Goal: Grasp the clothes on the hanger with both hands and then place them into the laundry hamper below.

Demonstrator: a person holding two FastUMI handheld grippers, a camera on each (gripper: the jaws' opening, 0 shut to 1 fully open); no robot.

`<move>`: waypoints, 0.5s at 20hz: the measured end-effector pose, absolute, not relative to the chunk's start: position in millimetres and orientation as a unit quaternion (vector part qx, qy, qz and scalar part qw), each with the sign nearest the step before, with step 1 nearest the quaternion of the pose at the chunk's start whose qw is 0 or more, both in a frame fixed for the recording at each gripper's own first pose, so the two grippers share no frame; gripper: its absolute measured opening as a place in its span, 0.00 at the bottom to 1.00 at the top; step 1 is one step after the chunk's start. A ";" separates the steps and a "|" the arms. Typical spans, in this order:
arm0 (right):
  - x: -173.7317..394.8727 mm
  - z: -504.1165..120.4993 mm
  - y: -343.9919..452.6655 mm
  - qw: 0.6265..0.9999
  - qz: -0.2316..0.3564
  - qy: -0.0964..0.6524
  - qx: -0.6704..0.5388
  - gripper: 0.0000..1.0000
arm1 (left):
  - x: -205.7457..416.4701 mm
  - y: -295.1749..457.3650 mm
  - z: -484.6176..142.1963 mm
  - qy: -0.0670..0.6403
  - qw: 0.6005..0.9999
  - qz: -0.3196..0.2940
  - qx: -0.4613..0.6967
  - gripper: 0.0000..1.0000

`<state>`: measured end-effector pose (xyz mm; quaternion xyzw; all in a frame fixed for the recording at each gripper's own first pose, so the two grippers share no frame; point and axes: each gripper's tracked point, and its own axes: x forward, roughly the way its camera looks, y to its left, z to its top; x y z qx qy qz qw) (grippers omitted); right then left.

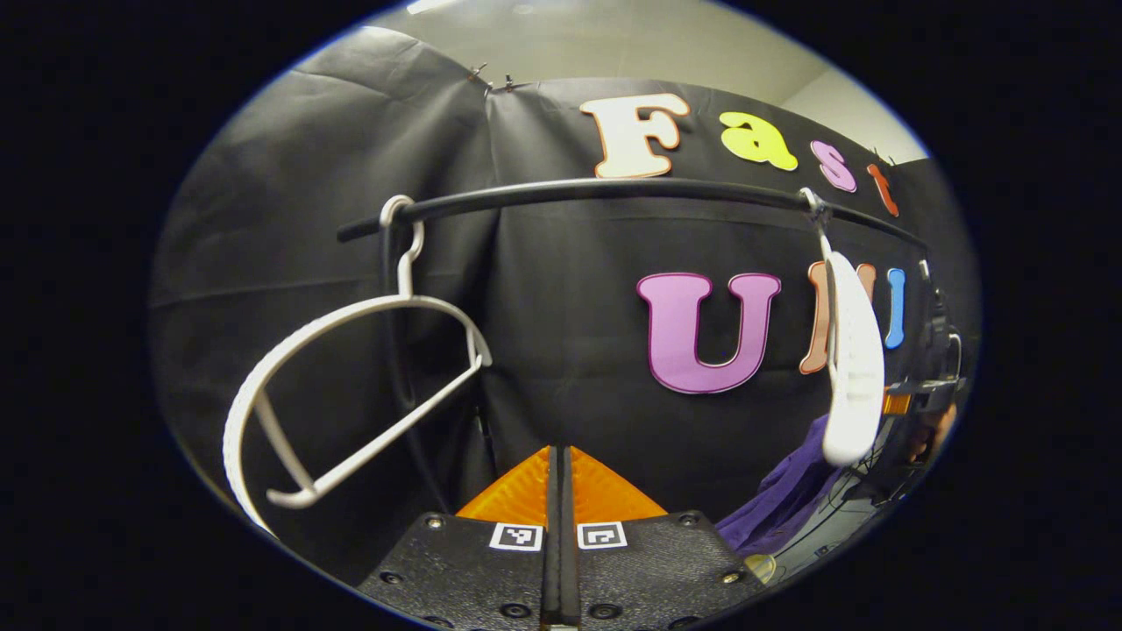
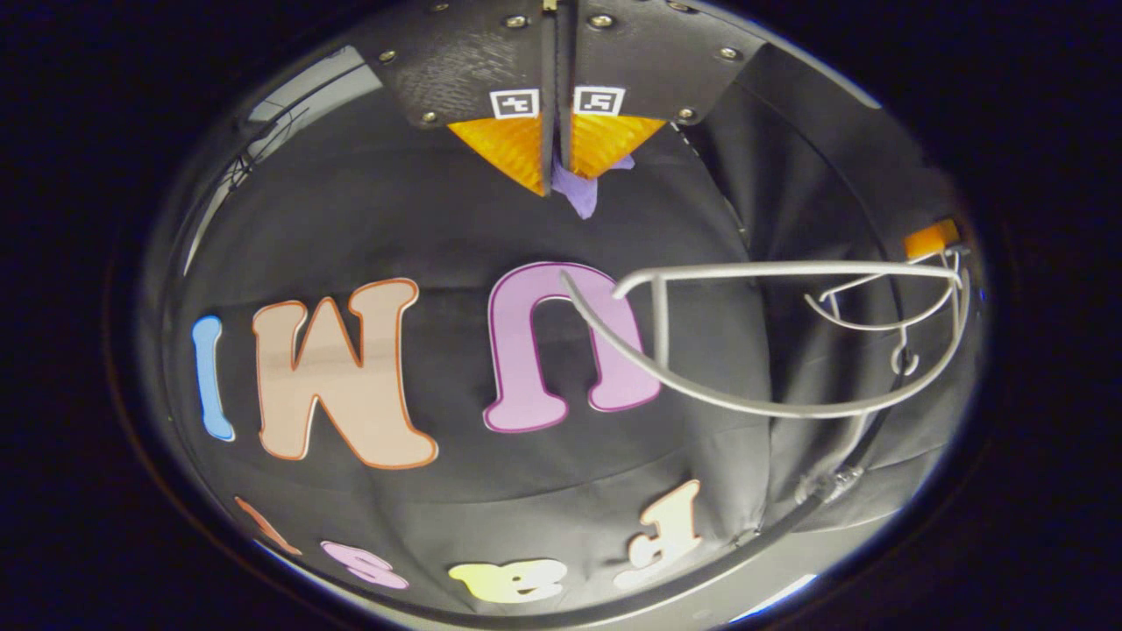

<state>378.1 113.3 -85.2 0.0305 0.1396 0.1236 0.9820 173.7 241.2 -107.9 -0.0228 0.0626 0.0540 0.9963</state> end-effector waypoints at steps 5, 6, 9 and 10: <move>342.0 -46.8 143.0 0.975 0.184 0.124 0.034 0.00 | 128.8 190.8 -184.8 0.098 0.993 0.037 -0.055 0.17; 334.5 -39.9 151.1 0.972 0.198 0.120 0.030 0.00 | 126.0 176.7 -201.0 0.112 0.991 0.030 -0.070 0.31; 314.7 -22.8 164.7 0.969 0.223 0.107 0.025 0.00 | 118.8 143.8 -239.2 0.140 0.985 0.019 -0.099 0.72; 307.3 -17.8 169.6 0.967 0.230 0.102 0.029 0.00 | 119.7 130.0 -248.7 0.146 0.984 0.006 -0.101 0.81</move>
